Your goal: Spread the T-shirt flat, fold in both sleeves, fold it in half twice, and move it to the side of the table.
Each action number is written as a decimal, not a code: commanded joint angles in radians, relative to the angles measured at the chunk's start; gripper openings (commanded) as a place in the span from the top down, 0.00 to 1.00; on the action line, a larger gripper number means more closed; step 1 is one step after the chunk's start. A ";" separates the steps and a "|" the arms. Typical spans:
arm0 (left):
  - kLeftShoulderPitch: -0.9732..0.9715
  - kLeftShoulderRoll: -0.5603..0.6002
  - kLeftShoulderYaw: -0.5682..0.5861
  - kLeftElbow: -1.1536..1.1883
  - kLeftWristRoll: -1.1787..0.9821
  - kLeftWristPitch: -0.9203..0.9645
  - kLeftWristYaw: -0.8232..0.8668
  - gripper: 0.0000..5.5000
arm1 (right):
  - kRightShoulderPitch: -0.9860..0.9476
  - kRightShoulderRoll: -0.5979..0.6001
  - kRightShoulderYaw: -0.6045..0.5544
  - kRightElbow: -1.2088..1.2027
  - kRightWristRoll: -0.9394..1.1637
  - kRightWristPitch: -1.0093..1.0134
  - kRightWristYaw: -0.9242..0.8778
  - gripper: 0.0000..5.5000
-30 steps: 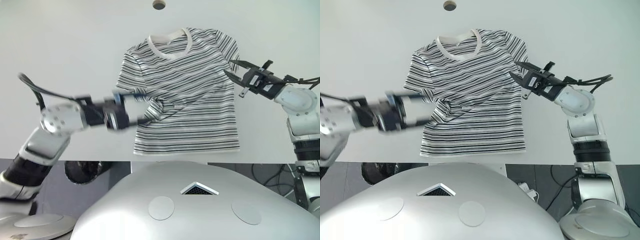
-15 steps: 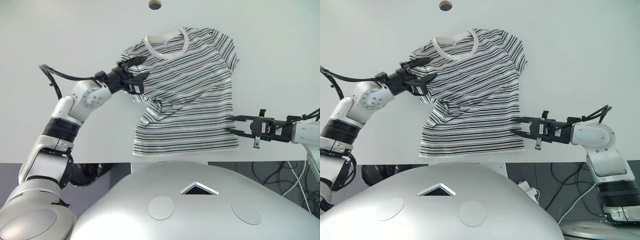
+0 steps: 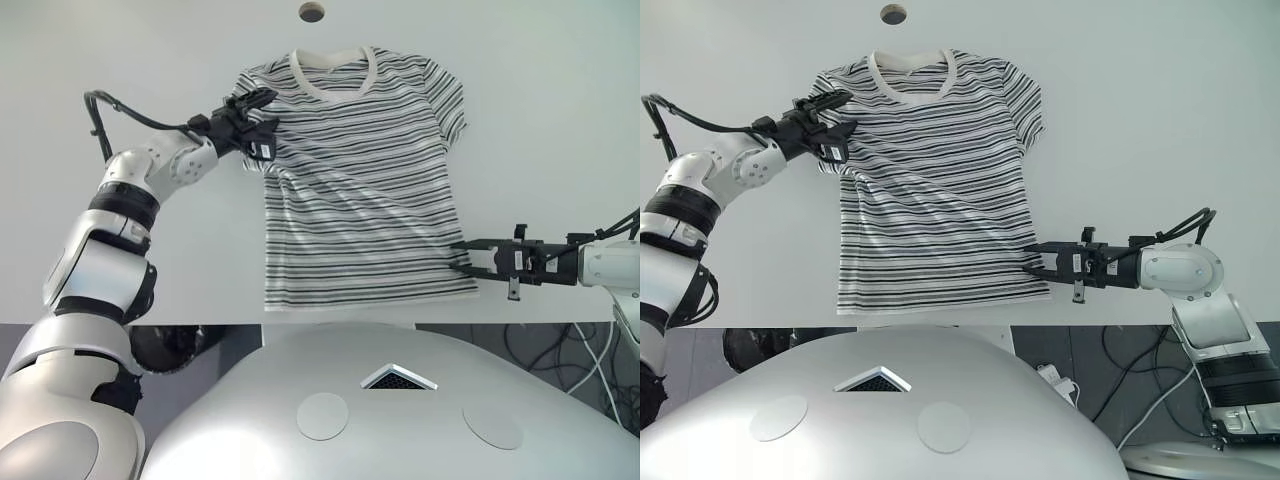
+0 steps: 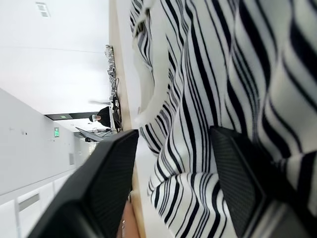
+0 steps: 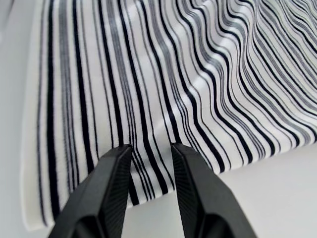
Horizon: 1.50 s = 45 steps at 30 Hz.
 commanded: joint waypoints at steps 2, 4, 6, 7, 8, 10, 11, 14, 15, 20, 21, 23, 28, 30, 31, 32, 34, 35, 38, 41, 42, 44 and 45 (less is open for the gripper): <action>-0.027 -0.009 -0.084 0.073 0.082 -0.043 0.046 0.51 | 0.033 -0.024 0.040 -0.004 -0.071 0.036 0.000 0.73; -0.022 -0.005 -0.102 0.059 0.087 -0.073 0.064 0.51 | 0.038 -0.020 0.037 -0.035 -0.059 0.033 -0.007 0.73; 0.000 0.006 -0.091 0.001 0.041 -0.122 0.051 0.51 | 0.037 0.000 0.026 -0.083 -0.016 0.045 -0.019 0.73; 0.014 0.012 -0.078 -0.034 0.009 -0.146 0.037 0.51 | 0.036 0.008 0.018 -0.101 -0.001 0.044 -0.026 0.73; 0.028 0.021 -0.061 -0.076 -0.027 -0.171 0.019 0.51 | 0.037 0.016 0.004 -0.124 0.027 0.054 -0.034 0.73; 0.040 0.034 0.008 -0.145 -0.142 -0.205 -0.015 0.51 | 0.036 0.037 -0.035 -0.147 0.074 0.052 -0.055 0.73; 0.041 0.037 0.060 -0.173 -0.225 -0.209 -0.031 0.51 | 0.034 0.050 -0.056 -0.155 0.099 0.052 -0.065 0.73; 0.054 0.054 0.237 -0.287 -0.471 -0.175 -0.061 0.51 | 0.037 0.074 -0.114 -0.169 0.146 0.037 -0.083 0.73; 0.079 0.064 0.297 -0.343 -0.553 -0.138 -0.074 0.51 | 0.029 0.086 -0.142 -0.167 0.155 0.024 -0.099 0.73; 0.362 0.018 0.523 -0.558 -0.953 0.205 -0.170 0.51 | -0.159 0.258 -0.346 -0.053 0.240 0.073 -0.382 0.73; 0.424 0.006 0.539 -0.577 -0.990 0.270 -0.191 0.51 | -0.168 0.277 -0.348 -0.022 0.200 0.077 -0.425 0.73; 0.517 -0.008 0.569 -0.608 -1.079 0.393 -0.263 0.51 | -0.178 0.306 -0.347 0.015 0.132 0.083 -0.493 0.73; 0.722 0.002 0.637 -0.768 -1.427 0.885 -0.516 0.51 | -0.273 0.325 -0.458 0.100 0.227 0.213 -0.566 0.73; 0.738 -0.015 0.679 -0.778 -1.532 1.069 -0.516 0.51 | -0.256 0.328 -0.463 0.082 0.237 0.216 -0.547 0.73; 0.736 -0.023 0.702 -0.781 -1.569 1.133 -0.505 0.51 | -0.242 0.331 -0.458 0.063 0.239 0.216 -0.536 0.73; 0.733 -0.031 0.719 -0.791 -1.596 1.179 -0.500 0.51 | -0.229 0.334 -0.453 0.052 0.239 0.210 -0.524 0.73; 0.718 -0.048 0.745 -0.811 -1.640 1.269 -0.488 0.51 | -0.224 0.337 -0.445 0.054 0.226 0.201 -0.515 0.73; 0.705 -0.057 0.754 -0.812 -1.653 1.303 -0.483 0.51 | -0.225 0.337 -0.444 0.061 0.215 0.197 -0.514 0.73; 0.654 -0.082 0.770 -0.782 -1.661 1.371 -0.475 0.51 | -0.230 0.340 -0.451 0.076 0.210 0.197 -0.510 0.73; 0.595 -0.108 0.753 -0.738 -1.630 1.422 -0.469 0.51 | -0.232 0.344 -0.441 0.088 0.176 0.181 -0.515 0.73; 0.570 -0.116 0.744 -0.716 -1.613 1.429 -0.466 0.51 | -0.235 0.346 -0.438 0.092 0.167 0.177 -0.517 0.73; 0.520 -0.130 0.737 -0.658 -1.580 1.435 -0.453 0.51 | -0.237 0.351 -0.433 0.101 0.152 0.166 -0.521 0.73; 0.495 -0.137 0.736 -0.624 -1.565 1.439 -0.447 0.51 | -0.232 0.355 -0.436 0.101 0.146 0.160 -0.523 0.73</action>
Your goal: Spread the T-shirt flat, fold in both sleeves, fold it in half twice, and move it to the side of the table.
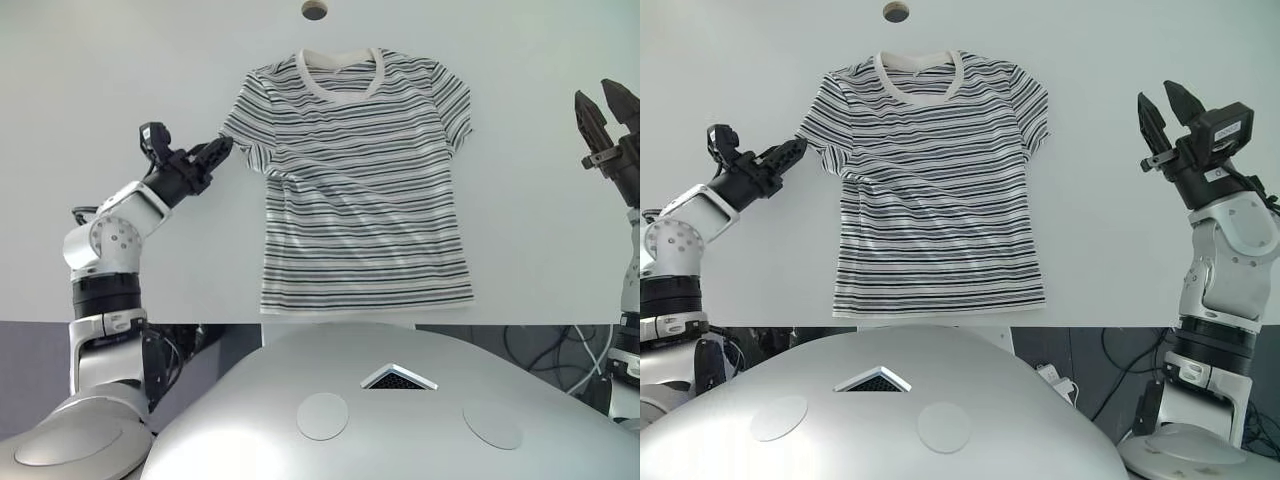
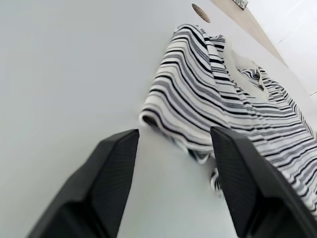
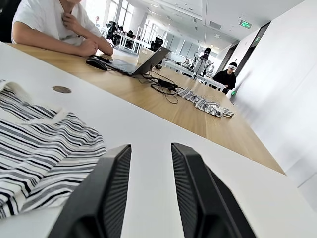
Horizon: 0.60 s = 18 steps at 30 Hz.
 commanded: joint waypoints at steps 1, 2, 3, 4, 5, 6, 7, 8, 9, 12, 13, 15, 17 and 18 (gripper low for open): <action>-0.066 -0.034 -0.026 0.137 0.091 0.040 0.049 0.51 | 0.007 0.009 -0.003 0.001 -0.021 -0.019 -0.004 0.73; -0.086 -0.040 -0.027 0.169 0.108 0.036 0.051 0.51 | 0.012 0.012 -0.007 -0.003 -0.021 -0.021 -0.007 0.73; -0.103 -0.046 -0.027 0.200 0.124 0.029 0.055 0.51 | 0.016 0.013 -0.011 -0.002 -0.021 -0.024 -0.008 0.73; -0.116 -0.051 -0.024 0.223 0.140 0.022 0.059 0.51 | 0.017 0.014 -0.012 0.000 -0.022 -0.027 -0.010 0.73; -0.124 -0.054 -0.024 0.240 0.153 0.014 0.059 0.51 | 0.013 0.015 -0.009 0.006 -0.026 -0.030 -0.010 0.73; -0.131 -0.056 -0.024 0.252 0.166 0.005 0.057 0.51 | 0.009 0.016 -0.006 0.010 -0.028 -0.033 -0.011 0.73; -0.139 -0.060 -0.025 0.262 0.179 -0.003 0.053 0.51 | 0.008 0.017 -0.004 0.012 -0.030 -0.035 -0.012 0.73; -0.146 -0.062 -0.028 0.270 0.190 -0.011 0.049 0.51 | 0.007 0.019 -0.003 0.014 -0.031 -0.039 -0.013 0.73; -0.150 -0.064 -0.032 0.273 0.199 -0.017 0.043 0.51 | 0.006 0.020 -0.001 0.015 -0.032 -0.040 -0.014 0.73; -0.143 -0.067 -0.048 0.252 0.219 -0.025 0.008 0.51 | 0.001 0.023 0.002 0.014 -0.034 -0.041 -0.016 0.73; -0.141 -0.066 -0.052 0.244 0.226 -0.026 0.000 0.55 | -0.001 0.024 0.001 0.015 -0.034 -0.041 -0.017 0.73; -0.137 -0.062 -0.053 0.225 0.234 -0.024 -0.017 0.61 | -0.002 0.026 -0.001 0.017 -0.036 -0.041 -0.017 0.73; -0.139 -0.063 -0.053 0.213 0.238 -0.022 -0.026 0.68 | -0.001 0.028 -0.005 0.019 -0.036 -0.043 -0.017 0.73; -0.139 -0.065 -0.053 0.209 0.241 -0.021 -0.030 0.73 | -0.001 0.029 -0.006 0.018 -0.035 -0.044 -0.017 0.73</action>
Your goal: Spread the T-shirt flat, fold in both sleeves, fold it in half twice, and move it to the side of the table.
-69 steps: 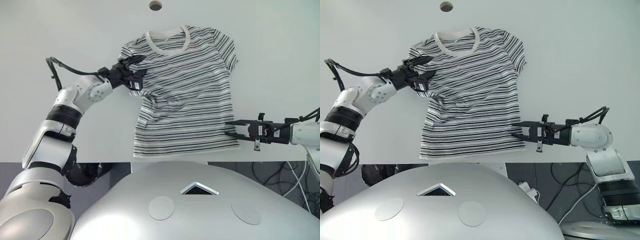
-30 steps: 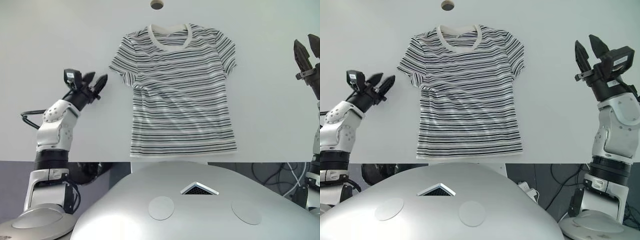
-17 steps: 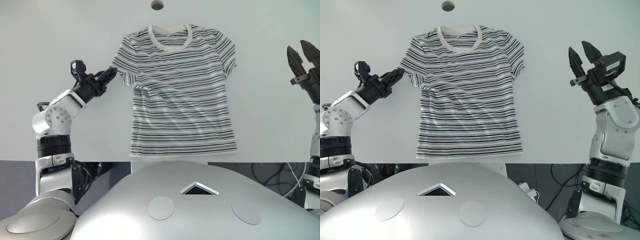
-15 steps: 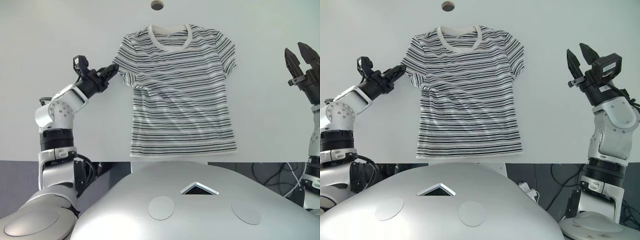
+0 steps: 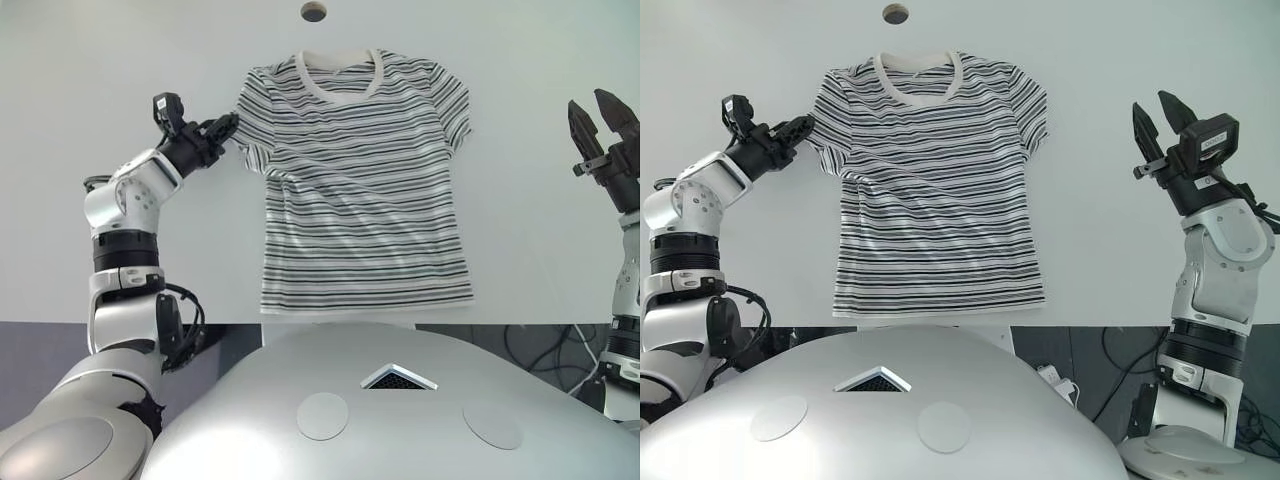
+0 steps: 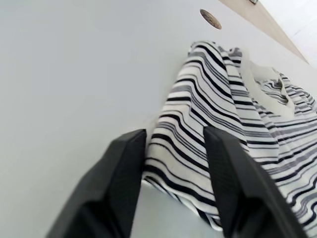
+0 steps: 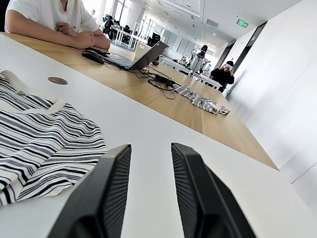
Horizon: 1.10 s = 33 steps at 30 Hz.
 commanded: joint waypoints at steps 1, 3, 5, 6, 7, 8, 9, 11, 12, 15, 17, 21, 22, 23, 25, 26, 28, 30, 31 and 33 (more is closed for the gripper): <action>0.041 -0.014 -0.022 0.010 0.043 0.044 -0.002 0.75 | -0.017 0.008 -0.006 0.006 -0.002 -0.003 -0.005 0.73; 0.048 -0.017 -0.016 -0.002 0.046 0.049 -0.005 0.82 | -0.019 0.006 -0.008 0.004 0.000 -0.001 -0.004 0.73; 0.051 -0.017 -0.006 -0.019 0.039 0.057 -0.011 0.88 | -0.022 0.005 -0.010 0.004 0.001 0.002 -0.005 0.73; 0.051 -0.017 -0.001 -0.027 0.035 0.062 -0.012 0.92 | -0.022 0.005 -0.011 0.004 0.001 0.002 -0.005 0.73; 0.048 -0.017 0.006 -0.034 0.031 0.067 -0.012 0.94 | -0.023 0.005 -0.012 0.004 0.002 0.003 -0.005 0.73; 0.043 -0.016 0.014 -0.040 0.028 0.072 -0.010 0.98 | -0.023 0.005 -0.013 0.004 0.002 0.004 -0.006 0.73; 0.036 -0.015 0.028 -0.042 0.024 0.077 -0.006 0.99 | -0.026 0.007 -0.012 0.004 0.003 0.005 -0.007 0.73; 0.024 -0.011 0.058 -0.065 0.009 0.092 0.003 0.99 | -0.032 0.009 -0.009 0.006 0.002 0.007 -0.009 0.73; 0.019 -0.009 0.075 -0.083 0.000 0.101 0.006 0.99 | -0.036 0.011 -0.005 0.008 0.000 0.007 -0.010 0.73; 0.003 -0.009 0.116 -0.135 -0.024 0.131 0.020 0.99 | -0.045 0.016 0.005 0.011 -0.006 0.008 -0.012 0.73; 0.006 -0.014 0.119 -0.190 -0.032 0.139 0.014 0.99 | -0.048 0.020 0.010 0.012 -0.008 0.007 -0.012 0.73; 0.043 -0.026 0.052 -0.350 -0.007 0.131 -0.002 0.99 | -0.051 0.025 0.015 0.013 -0.012 0.009 -0.012 0.73; 0.053 -0.031 0.019 -0.393 0.007 0.137 0.004 0.99 | -0.048 0.026 0.017 0.011 -0.012 0.009 -0.012 0.73; 0.062 -0.034 -0.014 -0.426 0.021 0.138 0.006 0.99 | -0.045 0.027 0.017 0.009 -0.012 0.009 -0.013 0.73; 0.065 -0.040 -0.100 -0.485 0.061 0.152 0.020 0.99 | -0.040 0.031 0.021 0.006 -0.015 0.007 -0.016 0.73; 0.061 -0.042 -0.135 -0.502 0.081 0.163 0.029 0.99 | -0.038 0.034 0.024 0.005 -0.017 0.007 -0.018 0.73; 0.041 -0.048 -0.201 -0.516 0.123 0.180 0.045 0.99 | -0.038 0.039 0.030 0.003 -0.021 0.006 -0.022 0.73; 0.007 -0.062 -0.265 -0.499 0.173 0.191 0.068 0.99 | -0.040 0.046 0.037 0.004 -0.025 0.005 -0.025 0.73; -0.010 -0.072 -0.290 -0.485 0.195 0.198 0.081 0.99 | -0.041 0.049 0.041 0.005 -0.027 0.004 -0.027 0.73; -0.048 -0.101 -0.313 -0.449 0.224 0.213 0.108 0.99 | -0.041 0.057 0.048 0.008 -0.031 0.001 -0.029 0.73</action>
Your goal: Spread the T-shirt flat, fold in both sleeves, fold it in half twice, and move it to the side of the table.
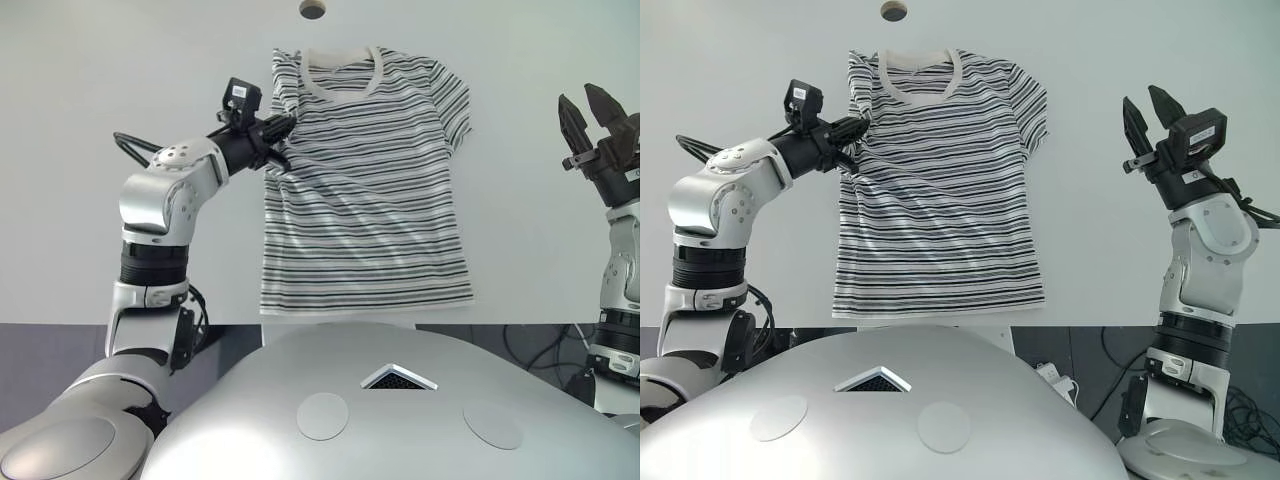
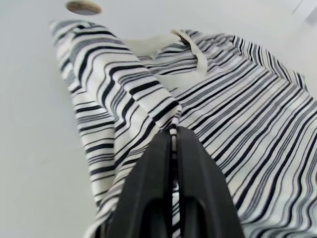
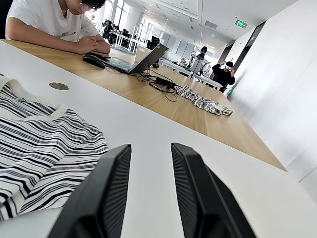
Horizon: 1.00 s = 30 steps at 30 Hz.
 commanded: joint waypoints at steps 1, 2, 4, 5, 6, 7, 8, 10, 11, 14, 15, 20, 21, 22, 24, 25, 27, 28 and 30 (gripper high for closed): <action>-0.075 -0.045 -0.038 0.060 0.058 0.032 0.050 0.94 | -0.008 0.017 0.018 0.004 -0.021 -0.001 -0.010 0.73; -0.091 -0.060 -0.034 0.069 0.059 0.041 0.055 0.92 | -0.007 0.022 0.022 0.009 -0.022 -0.003 -0.012 0.73; -0.110 -0.083 -0.017 0.068 0.045 0.058 0.061 0.85 | -0.007 0.029 0.028 0.015 -0.022 -0.002 -0.015 0.73; -0.119 -0.099 0.000 0.062 0.021 0.076 0.057 0.83 | -0.007 0.033 0.032 0.019 -0.022 -0.004 -0.017 0.73; -0.125 -0.115 0.015 0.053 -0.002 0.093 0.051 0.76 | -0.007 0.037 0.037 0.023 -0.024 -0.005 -0.018 0.73; -0.135 -0.138 0.039 0.058 -0.025 0.116 0.051 0.75 | -0.008 0.042 0.044 0.026 -0.026 -0.005 -0.018 0.73; -0.144 -0.156 0.061 0.066 -0.044 0.130 0.051 0.72 | -0.009 0.046 0.049 0.028 -0.027 -0.006 -0.019 0.73; -0.162 -0.179 0.101 0.100 -0.063 0.143 0.058 0.66 | -0.012 0.053 0.058 0.036 -0.032 -0.008 -0.020 0.73; -0.168 -0.181 0.114 0.122 -0.064 0.140 0.056 0.65 | -0.014 0.058 0.062 0.039 -0.034 -0.009 -0.020 0.73; -0.170 -0.165 0.131 0.197 -0.039 0.083 0.035 0.65 | -0.017 0.068 0.068 0.043 -0.033 -0.007 -0.020 0.73; -0.166 -0.152 0.138 0.199 -0.031 0.048 0.022 0.65 | -0.019 0.074 0.067 0.045 -0.022 0.007 -0.021 0.73; -0.148 -0.074 0.276 0.081 -0.064 -0.127 -0.042 0.65 | -0.030 0.103 0.057 0.054 0.052 0.121 -0.023 0.73; -0.133 -0.055 0.294 0.062 -0.044 -0.188 -0.048 0.65 | -0.042 0.107 0.054 0.062 0.070 0.158 -0.023 0.73; -0.117 -0.045 0.311 0.045 -0.031 -0.234 -0.047 0.65 | -0.056 0.109 0.057 0.070 0.086 0.191 -0.019 0.73; -0.083 -0.042 0.355 -0.015 -0.070 -0.273 -0.064 0.65 | -0.093 0.109 0.082 0.092 0.079 0.223 -0.012 0.73; -0.068 -0.043 0.378 -0.059 -0.100 -0.285 -0.074 0.65 | -0.117 0.105 0.106 0.107 0.062 0.236 -0.008 0.73; -0.045 -0.042 0.406 -0.130 -0.135 -0.317 -0.086 0.65 | -0.170 0.104 0.140 0.140 0.048 0.280 -0.002 0.73; -0.035 -0.042 0.411 -0.151 -0.143 -0.328 -0.087 0.65 | -0.200 0.105 0.147 0.161 0.055 0.314 0.000 0.73; -0.019 -0.039 0.408 -0.163 -0.145 -0.334 -0.083 0.65 | -0.255 0.107 0.139 0.197 0.088 0.393 0.002 0.73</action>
